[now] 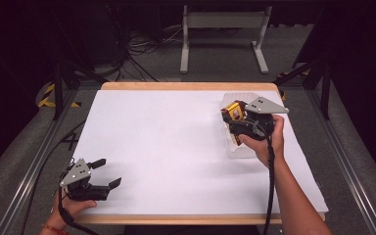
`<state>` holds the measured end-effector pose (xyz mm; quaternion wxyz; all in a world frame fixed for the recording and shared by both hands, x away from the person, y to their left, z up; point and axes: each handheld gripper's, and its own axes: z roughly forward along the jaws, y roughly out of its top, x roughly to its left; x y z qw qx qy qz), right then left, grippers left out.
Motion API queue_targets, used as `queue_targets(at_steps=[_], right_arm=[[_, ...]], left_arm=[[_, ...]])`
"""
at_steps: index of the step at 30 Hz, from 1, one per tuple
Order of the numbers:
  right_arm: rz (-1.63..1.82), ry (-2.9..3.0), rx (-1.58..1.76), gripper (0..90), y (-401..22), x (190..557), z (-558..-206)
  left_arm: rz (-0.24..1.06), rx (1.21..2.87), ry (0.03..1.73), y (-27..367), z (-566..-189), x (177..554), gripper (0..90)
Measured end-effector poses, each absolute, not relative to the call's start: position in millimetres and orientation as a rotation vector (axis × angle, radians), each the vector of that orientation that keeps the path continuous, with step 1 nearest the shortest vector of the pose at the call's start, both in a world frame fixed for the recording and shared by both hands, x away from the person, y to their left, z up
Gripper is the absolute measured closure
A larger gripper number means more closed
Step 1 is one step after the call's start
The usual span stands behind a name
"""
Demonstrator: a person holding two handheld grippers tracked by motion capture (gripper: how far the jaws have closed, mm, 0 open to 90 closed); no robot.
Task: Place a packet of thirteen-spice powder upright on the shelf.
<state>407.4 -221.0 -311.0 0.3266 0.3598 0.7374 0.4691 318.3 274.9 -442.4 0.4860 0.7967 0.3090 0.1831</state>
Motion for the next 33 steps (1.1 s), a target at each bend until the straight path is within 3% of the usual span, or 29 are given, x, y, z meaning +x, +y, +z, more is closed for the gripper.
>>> queue_targets(at_steps=[14, 33], right_arm=[[1.212, 1.851, 1.08, 32.8, -242, 429, -333], [1.221, 1.752, 1.176, 32.6, -257, 430, -344]], left_arm=[[0.443, 1.934, 0.747, 277, -442, 317, 11.9], [0.442, 1.932, 0.747, 278, -444, 317, 11.7]])
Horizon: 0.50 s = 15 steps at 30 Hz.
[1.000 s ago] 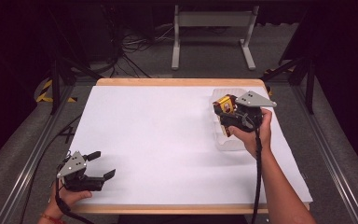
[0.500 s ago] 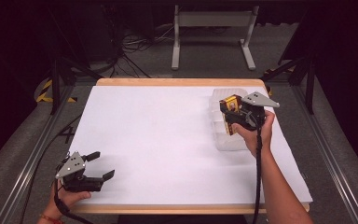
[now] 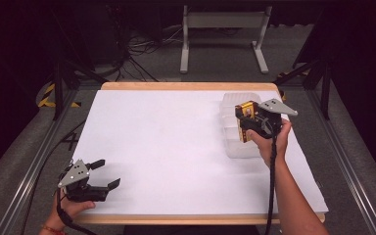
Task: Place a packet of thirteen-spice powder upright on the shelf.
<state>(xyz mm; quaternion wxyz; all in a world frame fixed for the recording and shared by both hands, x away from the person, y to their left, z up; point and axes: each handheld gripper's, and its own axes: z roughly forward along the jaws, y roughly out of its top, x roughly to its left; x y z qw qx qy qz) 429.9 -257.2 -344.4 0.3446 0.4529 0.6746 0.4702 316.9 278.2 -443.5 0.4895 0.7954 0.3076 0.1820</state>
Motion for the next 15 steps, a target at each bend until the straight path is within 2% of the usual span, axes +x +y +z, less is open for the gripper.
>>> queue_targets(at_steps=[15], right_arm=[[1.214, 1.736, 1.23, 32.4, -263.4, 426.1, -345.3]], left_arm=[[0.436, 1.943, 0.734, 277.7, -443.6, 316.7, 11.4]])
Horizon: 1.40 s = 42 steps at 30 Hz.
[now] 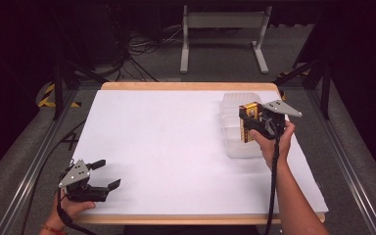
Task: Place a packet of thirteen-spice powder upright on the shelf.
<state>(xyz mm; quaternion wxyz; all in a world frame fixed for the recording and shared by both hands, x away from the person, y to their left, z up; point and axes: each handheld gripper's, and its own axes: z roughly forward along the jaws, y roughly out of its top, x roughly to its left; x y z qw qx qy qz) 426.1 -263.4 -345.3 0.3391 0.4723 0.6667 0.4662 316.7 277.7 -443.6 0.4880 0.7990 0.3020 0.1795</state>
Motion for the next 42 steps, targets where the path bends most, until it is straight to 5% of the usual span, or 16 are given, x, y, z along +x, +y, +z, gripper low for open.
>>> queue_targets(at_steps=[42], right_arm=[[1.146, 1.656, 1.296, 31.1, -259, 406, -371]], left_arm=[[0.434, 1.903, 0.723, 280, -441, 315, 11.2]])
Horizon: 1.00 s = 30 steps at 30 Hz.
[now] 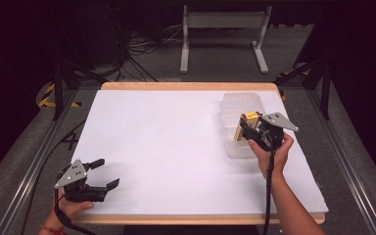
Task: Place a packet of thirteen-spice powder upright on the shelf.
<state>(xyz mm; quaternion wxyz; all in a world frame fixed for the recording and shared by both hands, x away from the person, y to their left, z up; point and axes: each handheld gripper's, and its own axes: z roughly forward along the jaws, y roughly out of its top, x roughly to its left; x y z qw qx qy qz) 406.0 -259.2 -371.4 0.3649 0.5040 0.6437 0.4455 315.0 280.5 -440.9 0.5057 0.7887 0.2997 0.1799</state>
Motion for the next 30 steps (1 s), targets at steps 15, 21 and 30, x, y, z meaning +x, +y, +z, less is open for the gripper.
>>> queue_targets(at_steps=[15, 21, 30], right_arm=[[1.106, 1.731, 1.26, 28.5, -263.1, 404.3, -373.3], [1.093, 1.768, 1.245, 27.0, -265.4, 404.2, -373.7], [1.054, 1.85, 1.212, 25.5, -267.6, 402.6, -371.3]], left_arm=[[0.435, 1.904, 0.72, 281.1, -440.9, 315.1, 11.2], [0.433, 1.908, 0.721, 280.6, -441.2, 315.2, 11.2], [0.434, 1.911, 0.72, 280.4, -441.3, 315.1, 11.2]])
